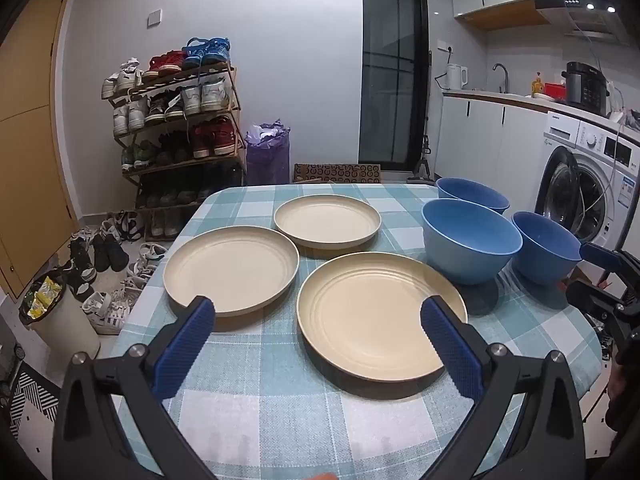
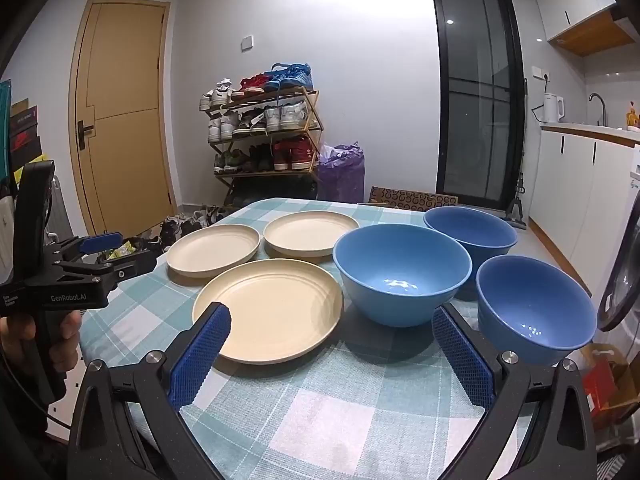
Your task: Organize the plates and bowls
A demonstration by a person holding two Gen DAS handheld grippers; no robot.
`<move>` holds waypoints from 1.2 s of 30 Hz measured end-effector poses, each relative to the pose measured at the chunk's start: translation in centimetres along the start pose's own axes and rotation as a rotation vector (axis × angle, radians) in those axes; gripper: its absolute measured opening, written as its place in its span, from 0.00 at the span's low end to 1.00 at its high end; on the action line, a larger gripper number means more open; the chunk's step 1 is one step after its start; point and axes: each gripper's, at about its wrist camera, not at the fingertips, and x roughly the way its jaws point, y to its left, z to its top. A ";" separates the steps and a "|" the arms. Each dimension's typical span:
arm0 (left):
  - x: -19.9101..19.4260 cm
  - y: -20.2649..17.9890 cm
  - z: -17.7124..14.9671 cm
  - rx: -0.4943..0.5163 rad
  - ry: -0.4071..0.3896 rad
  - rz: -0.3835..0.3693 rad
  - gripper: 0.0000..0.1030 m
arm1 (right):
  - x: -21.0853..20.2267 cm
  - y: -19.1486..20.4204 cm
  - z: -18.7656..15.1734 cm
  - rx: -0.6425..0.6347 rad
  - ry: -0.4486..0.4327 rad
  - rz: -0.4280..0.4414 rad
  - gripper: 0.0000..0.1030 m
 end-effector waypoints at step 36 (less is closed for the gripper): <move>-0.2 -0.1 -0.1 0.009 0.001 0.003 1.00 | -0.3 0.1 -0.1 -0.022 -0.006 -0.008 1.00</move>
